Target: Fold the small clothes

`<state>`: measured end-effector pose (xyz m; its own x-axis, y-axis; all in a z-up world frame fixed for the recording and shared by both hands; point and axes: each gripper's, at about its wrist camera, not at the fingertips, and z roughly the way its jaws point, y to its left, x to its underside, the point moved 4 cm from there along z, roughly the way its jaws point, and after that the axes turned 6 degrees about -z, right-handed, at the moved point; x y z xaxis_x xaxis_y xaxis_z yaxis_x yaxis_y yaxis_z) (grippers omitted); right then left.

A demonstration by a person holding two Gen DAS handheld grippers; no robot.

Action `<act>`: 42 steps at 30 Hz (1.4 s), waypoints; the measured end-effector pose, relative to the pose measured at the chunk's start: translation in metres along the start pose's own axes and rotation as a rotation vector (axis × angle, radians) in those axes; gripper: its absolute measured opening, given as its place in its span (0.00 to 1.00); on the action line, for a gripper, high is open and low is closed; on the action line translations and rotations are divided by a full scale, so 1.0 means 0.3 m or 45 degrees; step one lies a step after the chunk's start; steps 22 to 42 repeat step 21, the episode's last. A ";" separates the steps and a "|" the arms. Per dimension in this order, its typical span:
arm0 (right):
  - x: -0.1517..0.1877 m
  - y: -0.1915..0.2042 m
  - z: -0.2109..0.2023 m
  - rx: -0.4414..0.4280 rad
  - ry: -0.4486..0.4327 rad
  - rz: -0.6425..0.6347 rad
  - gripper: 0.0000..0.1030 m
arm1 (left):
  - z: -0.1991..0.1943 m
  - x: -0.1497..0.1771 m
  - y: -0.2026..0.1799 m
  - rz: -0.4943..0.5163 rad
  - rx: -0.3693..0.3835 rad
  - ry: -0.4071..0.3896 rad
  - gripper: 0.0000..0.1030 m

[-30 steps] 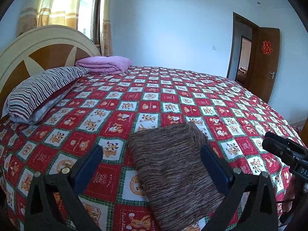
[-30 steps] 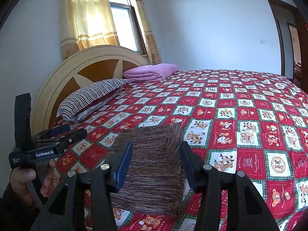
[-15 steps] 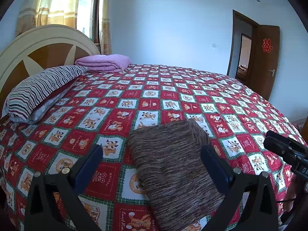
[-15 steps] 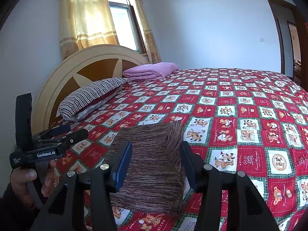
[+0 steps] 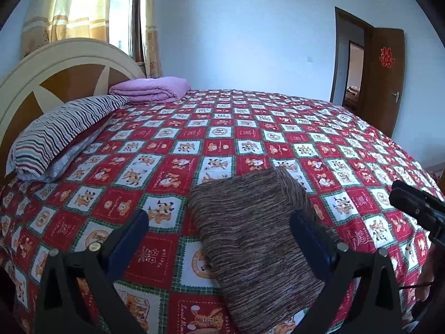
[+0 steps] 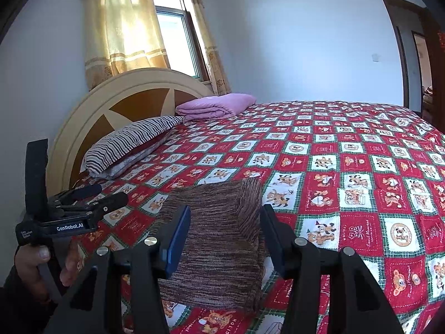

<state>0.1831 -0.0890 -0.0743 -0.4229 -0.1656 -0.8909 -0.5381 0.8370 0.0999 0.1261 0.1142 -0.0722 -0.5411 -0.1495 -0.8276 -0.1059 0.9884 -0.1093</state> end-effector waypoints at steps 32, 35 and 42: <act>-0.003 0.016 0.005 -0.007 0.012 -0.016 0.52 | -0.003 -0.008 -0.008 0.061 -0.014 -0.041 1.00; -0.003 0.016 0.005 -0.007 0.012 -0.016 0.52 | -0.003 -0.008 -0.008 0.061 -0.014 -0.041 1.00; -0.003 0.016 0.005 -0.007 0.012 -0.016 0.52 | -0.003 -0.008 -0.008 0.061 -0.014 -0.041 1.00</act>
